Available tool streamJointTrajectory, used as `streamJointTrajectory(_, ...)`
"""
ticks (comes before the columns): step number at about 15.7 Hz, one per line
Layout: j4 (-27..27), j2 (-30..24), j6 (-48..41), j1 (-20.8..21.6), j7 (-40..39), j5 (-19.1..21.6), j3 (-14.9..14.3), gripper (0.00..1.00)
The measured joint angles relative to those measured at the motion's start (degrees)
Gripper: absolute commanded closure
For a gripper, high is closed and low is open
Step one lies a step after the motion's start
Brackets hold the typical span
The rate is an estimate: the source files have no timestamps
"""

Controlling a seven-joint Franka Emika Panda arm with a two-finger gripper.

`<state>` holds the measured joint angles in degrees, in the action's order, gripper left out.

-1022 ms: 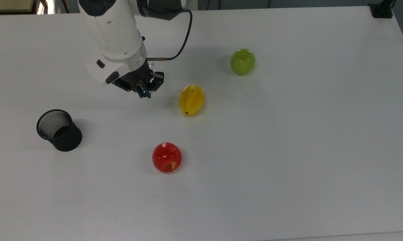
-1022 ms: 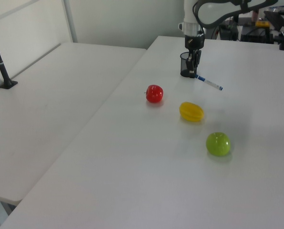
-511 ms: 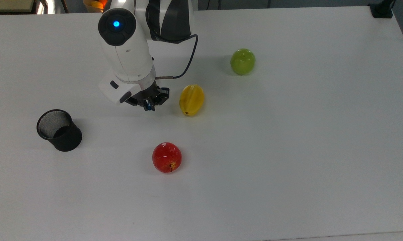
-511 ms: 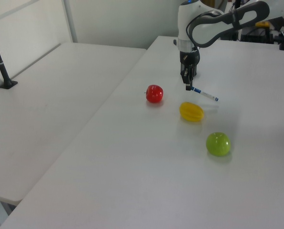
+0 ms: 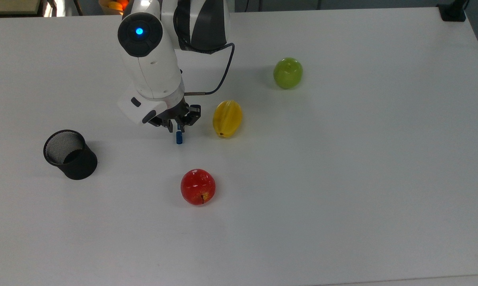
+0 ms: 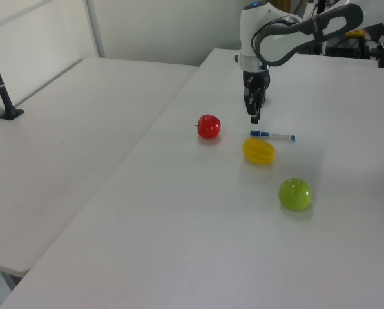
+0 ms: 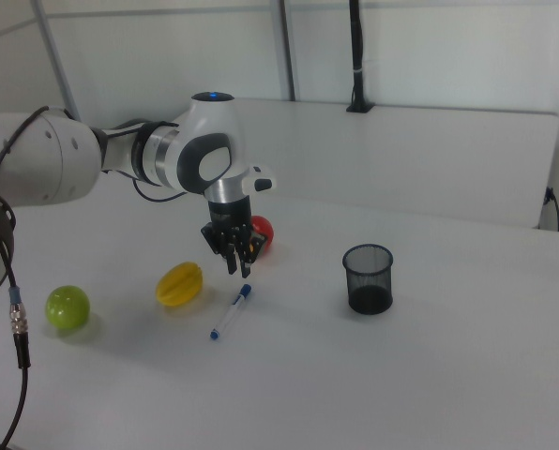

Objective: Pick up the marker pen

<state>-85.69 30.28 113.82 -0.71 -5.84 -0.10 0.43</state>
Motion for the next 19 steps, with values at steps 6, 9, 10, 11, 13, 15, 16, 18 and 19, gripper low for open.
streamJointTrajectory(6,0.3,0.3,0.1,0.7,0.1,0.0,-0.1,0.52)
streamJointTrajectory(9,1.5,-1.1,0.1,0.3,0.9,0.0,-0.6,0.00)
streamJointTrajectory(10,1.7,-2.1,0.1,-0.1,1.6,0.0,-0.7,0.00)
streamJointTrajectory(11,1.8,-3.5,-0.4,-0.7,2.5,0.0,-0.8,0.00)
streamJointTrajectory(13,1.9,-6.8,-2.6,-2.2,4.3,0.0,-0.9,0.00)
streamJointTrajectory(15,2.1,-10.4,-6.0,-3.7,5.0,0.6,-0.9,0.00)
streamJointTrajectory(16,2.1,-12.2,-7.8,-4.3,5.2,0.9,-0.9,0.00)
streamJointTrajectory(18,2.0,-14.9,-10.7,-4.9,5.3,1.3,-0.9,0.00)
streamJointTrajectory(19,1.8,-15.7,-11.5,-4.9,5.5,1.4,-0.9,0.00)
